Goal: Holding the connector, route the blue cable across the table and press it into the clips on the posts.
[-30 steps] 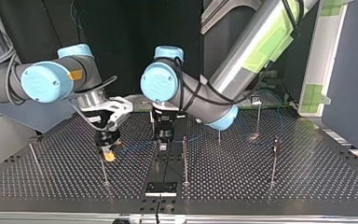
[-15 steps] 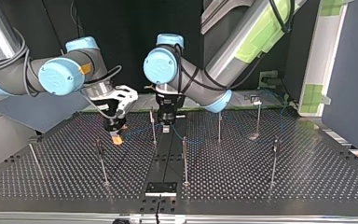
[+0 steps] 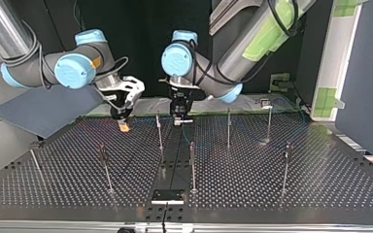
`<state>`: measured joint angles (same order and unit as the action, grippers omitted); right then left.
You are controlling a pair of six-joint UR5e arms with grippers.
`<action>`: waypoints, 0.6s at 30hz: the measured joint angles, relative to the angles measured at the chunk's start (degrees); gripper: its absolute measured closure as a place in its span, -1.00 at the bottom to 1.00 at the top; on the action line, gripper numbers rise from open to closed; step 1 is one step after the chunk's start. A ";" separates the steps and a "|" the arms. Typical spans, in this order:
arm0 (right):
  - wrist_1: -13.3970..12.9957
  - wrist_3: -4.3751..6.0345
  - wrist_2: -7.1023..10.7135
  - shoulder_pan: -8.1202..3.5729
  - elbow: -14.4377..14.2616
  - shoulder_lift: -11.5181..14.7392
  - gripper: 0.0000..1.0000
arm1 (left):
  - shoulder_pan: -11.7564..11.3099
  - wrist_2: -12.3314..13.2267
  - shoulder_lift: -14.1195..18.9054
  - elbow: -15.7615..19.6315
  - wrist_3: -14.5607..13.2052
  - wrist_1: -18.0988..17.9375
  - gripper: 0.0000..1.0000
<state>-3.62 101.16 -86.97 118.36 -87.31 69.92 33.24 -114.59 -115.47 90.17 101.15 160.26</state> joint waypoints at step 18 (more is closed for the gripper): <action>-9.29 -2.41 -2.74 -1.26 -9.85 -0.03 1.00 | -0.10 3.76 -4.42 9.23 0.43 -6.79 1.00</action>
<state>-12.92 98.75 -89.71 117.10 -97.16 69.89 33.14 -110.83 -119.90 99.40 101.58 153.47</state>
